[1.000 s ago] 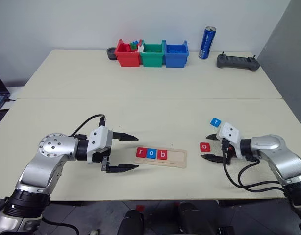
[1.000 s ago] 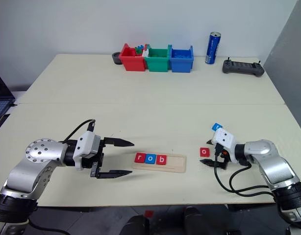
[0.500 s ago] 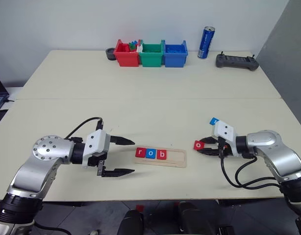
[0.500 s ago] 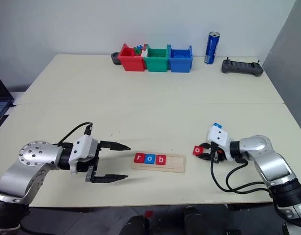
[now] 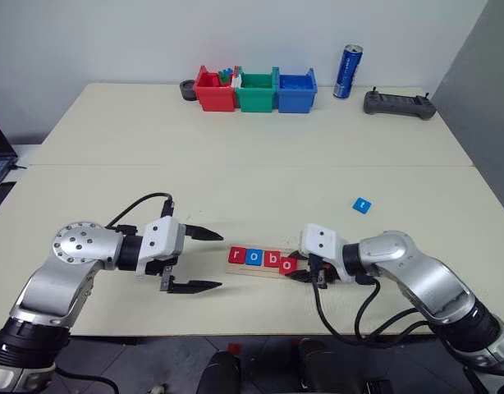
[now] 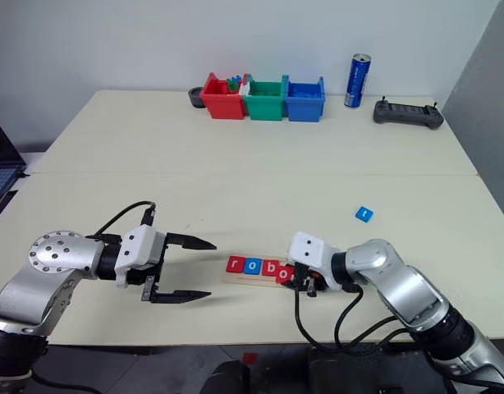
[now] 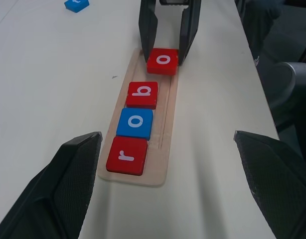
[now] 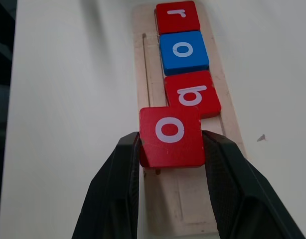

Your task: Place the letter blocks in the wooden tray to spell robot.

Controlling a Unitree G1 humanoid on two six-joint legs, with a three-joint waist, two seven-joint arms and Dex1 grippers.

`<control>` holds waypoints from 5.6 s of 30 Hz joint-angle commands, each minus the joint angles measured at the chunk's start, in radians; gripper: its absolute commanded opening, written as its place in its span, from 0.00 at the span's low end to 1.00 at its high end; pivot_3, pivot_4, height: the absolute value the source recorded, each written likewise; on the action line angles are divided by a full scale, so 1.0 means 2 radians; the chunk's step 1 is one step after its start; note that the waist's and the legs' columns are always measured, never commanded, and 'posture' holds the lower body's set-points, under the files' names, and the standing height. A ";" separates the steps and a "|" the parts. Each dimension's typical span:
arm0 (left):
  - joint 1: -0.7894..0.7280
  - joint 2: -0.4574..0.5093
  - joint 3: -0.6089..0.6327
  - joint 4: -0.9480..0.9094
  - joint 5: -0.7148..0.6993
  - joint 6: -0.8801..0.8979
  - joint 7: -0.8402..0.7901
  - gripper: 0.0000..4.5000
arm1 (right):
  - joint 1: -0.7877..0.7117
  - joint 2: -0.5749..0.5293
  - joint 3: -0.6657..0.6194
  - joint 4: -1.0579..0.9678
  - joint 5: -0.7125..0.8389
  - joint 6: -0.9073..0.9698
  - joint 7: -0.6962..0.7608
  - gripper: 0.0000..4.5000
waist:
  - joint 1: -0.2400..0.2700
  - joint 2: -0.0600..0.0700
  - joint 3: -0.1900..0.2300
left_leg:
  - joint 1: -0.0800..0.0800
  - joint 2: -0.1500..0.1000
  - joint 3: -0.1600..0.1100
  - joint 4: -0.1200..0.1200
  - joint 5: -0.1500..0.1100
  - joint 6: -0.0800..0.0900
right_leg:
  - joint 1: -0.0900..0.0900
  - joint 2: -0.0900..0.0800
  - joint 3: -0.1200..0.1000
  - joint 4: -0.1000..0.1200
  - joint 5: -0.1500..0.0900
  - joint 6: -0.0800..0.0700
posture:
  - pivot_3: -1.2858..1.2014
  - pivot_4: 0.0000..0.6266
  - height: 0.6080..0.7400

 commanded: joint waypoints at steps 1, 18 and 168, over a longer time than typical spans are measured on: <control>-0.006 0.000 0.004 -0.004 -0.001 -0.005 -0.002 1.00 | -0.014 0.002 0.003 0.002 -0.009 -0.007 -0.003 0.32 | 0.000 0.000 0.000 | 0.000 0.000 0.000 0.000 0.000 0.000 | 0.000 0.000 0.000 0.000 0.000 0.000 | 0.52 0.24 1.00; 0.020 -0.002 0.012 0.021 0.003 -0.045 -0.006 1.00 | -0.023 -0.001 0.012 0.026 -0.026 -0.032 0.012 0.63 | 0.000 0.000 0.000 | 0.000 0.000 0.000 0.000 0.000 0.000 | 0.000 0.000 0.000 0.000 0.000 0.000 | 0.52 0.24 1.00; -0.001 -0.026 -0.006 0.052 0.016 -0.064 -0.027 1.00 | 0.136 -0.044 -0.175 0.009 0.055 -0.040 -0.004 1.00 | -0.009 0.000 0.000 | 0.000 0.000 0.000 0.000 0.000 0.000 | 0.000 0.000 0.000 0.000 0.000 0.000 | 0.52 0.24 1.00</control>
